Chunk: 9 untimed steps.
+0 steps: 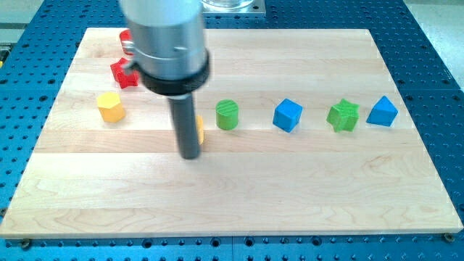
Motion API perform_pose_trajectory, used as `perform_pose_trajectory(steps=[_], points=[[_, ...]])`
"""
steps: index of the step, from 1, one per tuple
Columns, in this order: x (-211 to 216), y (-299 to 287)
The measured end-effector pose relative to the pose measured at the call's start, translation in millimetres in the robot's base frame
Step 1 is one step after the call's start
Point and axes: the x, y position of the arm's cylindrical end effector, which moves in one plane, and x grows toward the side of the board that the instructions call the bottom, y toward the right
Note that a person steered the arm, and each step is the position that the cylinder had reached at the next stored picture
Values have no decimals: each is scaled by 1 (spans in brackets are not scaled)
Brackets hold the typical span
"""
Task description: Move the cube diagonally to the red circle
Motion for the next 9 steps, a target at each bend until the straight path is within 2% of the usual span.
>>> perform_pose_trajectory(steps=[1,2,5,6,8,9], points=[[-12,102],[-21,168],[-97,150],[-107,110],[-56,92],[-37,61]])
